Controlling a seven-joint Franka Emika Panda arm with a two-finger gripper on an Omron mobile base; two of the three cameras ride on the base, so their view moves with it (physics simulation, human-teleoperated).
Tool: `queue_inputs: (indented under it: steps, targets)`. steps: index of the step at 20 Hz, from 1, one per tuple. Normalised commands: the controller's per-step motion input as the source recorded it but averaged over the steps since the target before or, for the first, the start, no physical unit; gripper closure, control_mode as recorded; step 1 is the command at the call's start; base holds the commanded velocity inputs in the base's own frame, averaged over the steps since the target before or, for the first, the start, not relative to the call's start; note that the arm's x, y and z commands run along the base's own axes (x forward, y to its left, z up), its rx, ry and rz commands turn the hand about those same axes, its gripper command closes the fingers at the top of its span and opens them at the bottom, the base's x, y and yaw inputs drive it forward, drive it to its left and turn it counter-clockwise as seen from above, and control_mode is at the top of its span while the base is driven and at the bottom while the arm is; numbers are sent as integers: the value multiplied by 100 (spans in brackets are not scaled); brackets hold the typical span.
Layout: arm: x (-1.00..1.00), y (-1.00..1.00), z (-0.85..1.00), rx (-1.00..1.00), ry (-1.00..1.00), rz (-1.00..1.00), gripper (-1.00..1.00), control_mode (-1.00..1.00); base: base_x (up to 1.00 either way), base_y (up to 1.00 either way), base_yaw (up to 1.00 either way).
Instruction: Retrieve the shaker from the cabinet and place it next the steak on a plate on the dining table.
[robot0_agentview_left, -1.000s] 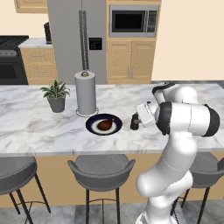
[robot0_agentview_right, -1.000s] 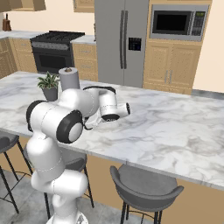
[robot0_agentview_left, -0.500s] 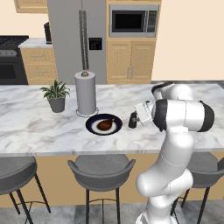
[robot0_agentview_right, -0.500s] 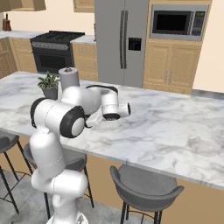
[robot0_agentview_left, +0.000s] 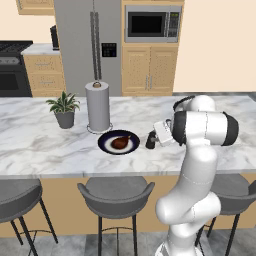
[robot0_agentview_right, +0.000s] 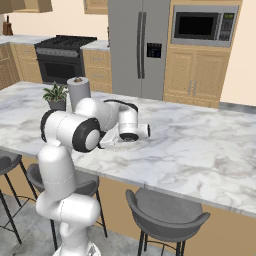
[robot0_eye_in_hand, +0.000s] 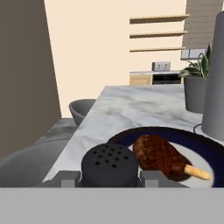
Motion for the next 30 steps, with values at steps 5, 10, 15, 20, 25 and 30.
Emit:
queue_inputs:
  steps: [5, 10, 15, 20, 25, 30]
  targets:
    - [0, 0, -21, 0, 0, 0, 100, -100, 0, 0, 0]
    - [3, 0, -14, 0, 0, 0, 100, -100, 0, 0, 0]
    - [12, 1, -5, 0, -1, -2, 100, -100, 0, 0, 0]
    - [17, 0, -1, 0, -2, -4, 100, -100, 0, 0, 0]
    - [22, 0, 0, 0, -2, -4, 100, -100, 0, 0, 0]
    - [24, 0, -2, 0, 0, -3, 100, -100, 0, 0, 0]
